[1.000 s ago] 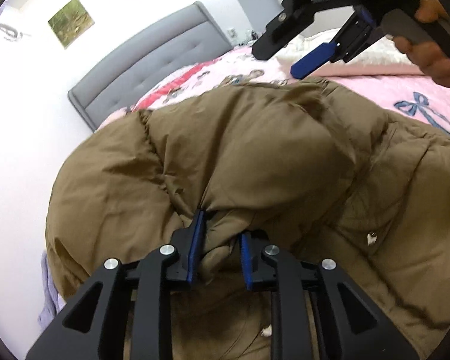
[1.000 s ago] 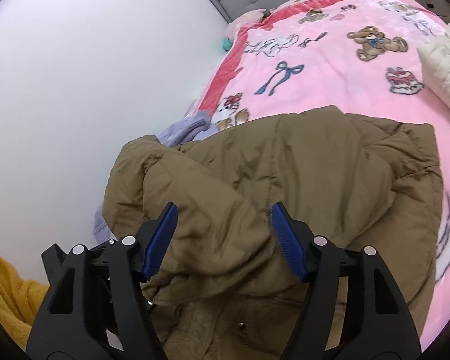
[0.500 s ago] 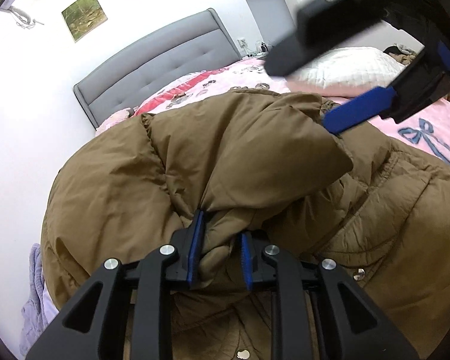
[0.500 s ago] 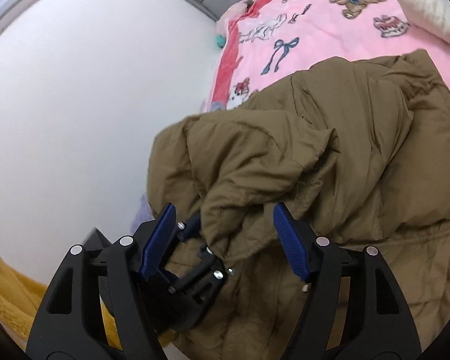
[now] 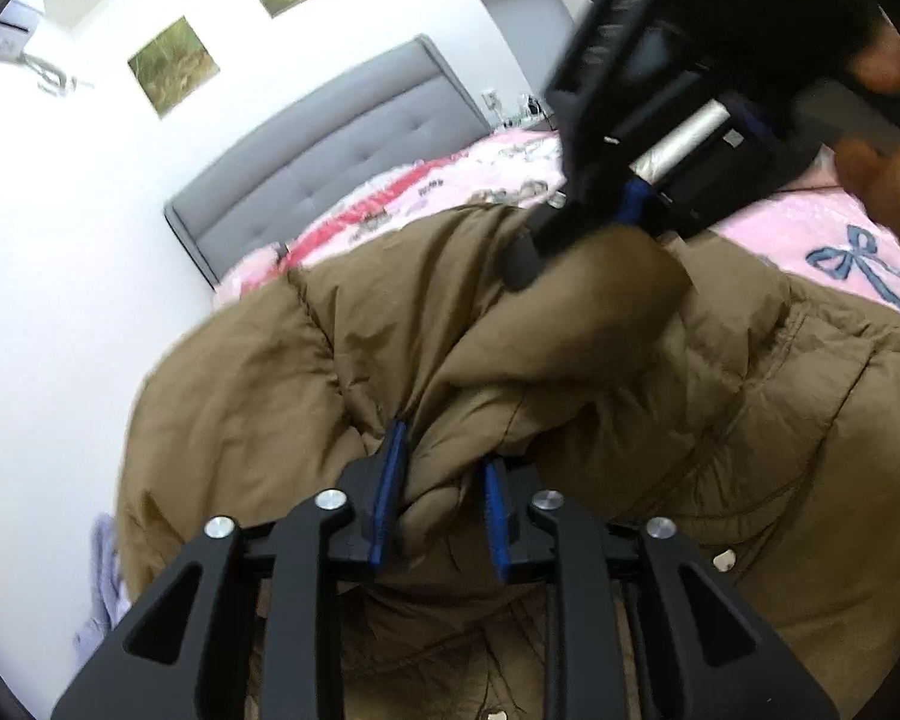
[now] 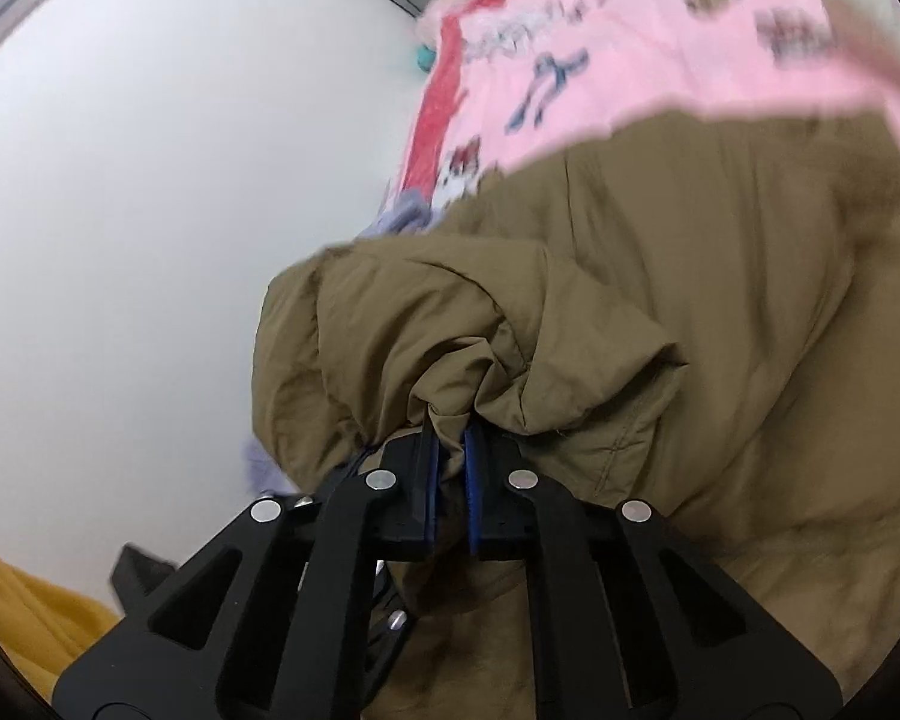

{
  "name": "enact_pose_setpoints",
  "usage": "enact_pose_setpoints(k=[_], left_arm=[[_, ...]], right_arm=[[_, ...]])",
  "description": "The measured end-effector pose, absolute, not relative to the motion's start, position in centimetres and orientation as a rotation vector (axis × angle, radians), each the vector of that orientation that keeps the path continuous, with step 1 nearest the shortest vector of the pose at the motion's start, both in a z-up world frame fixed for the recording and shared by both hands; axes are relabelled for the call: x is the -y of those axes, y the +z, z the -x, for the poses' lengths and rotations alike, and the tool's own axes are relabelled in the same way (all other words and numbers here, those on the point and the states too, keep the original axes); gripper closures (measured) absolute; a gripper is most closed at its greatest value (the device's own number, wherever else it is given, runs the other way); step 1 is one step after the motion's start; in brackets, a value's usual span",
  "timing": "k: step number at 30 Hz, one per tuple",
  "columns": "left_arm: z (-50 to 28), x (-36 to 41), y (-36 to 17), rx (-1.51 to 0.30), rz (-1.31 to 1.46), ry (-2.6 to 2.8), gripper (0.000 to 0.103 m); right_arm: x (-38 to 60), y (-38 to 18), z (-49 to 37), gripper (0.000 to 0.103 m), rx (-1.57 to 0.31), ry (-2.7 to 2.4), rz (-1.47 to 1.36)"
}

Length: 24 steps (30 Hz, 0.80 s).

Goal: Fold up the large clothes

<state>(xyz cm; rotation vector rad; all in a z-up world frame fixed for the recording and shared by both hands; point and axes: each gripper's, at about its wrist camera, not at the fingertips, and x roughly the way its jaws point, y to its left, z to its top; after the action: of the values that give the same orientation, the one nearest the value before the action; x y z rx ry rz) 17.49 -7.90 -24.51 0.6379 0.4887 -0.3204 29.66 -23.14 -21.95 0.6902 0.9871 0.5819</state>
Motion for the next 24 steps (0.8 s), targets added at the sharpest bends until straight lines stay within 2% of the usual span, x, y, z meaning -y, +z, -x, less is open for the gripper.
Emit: enact_pose_setpoints(k=[1,2,3,4,8,15,20,24], left_arm=[[-17.2,8.1,-24.1,-0.468,-0.642,-0.309,0.057],[-17.0,8.2,-23.7,-0.451,-0.647,-0.295,0.033],[-16.7,8.2,-23.2,-0.422,-0.646,-0.281,0.024],[-16.3,8.0,-22.5,-0.391,-0.636,-0.277,0.021],[-17.6,5.9,-22.0,-0.445,-0.642,-0.219,0.021],[-23.1,-2.4,-25.7,-0.685,-0.702,-0.109,0.021],[-26.5,-7.4,-25.8,-0.819,-0.54,-0.131,0.021],[-28.8,-10.3,-27.6,-0.922,-0.49,-0.063,0.021]], right_arm=[[23.4,-21.0,-29.8,0.097,-0.972,0.578,-0.667],[23.8,-20.3,-29.9,0.097,-0.957,0.567,-0.649],[24.4,-19.3,-30.3,0.097,-0.941,0.554,-0.63],[24.9,-18.8,-30.6,0.097,-0.934,0.543,-0.616],[27.0,-17.1,-32.2,0.097,-0.924,0.486,-0.504],[26.5,-17.4,-33.6,0.097,-0.963,0.484,-0.443],[25.2,-15.4,-32.3,0.097,-0.934,0.465,-0.361],[25.7,-19.3,-32.1,0.098,-1.029,0.387,-0.368]])
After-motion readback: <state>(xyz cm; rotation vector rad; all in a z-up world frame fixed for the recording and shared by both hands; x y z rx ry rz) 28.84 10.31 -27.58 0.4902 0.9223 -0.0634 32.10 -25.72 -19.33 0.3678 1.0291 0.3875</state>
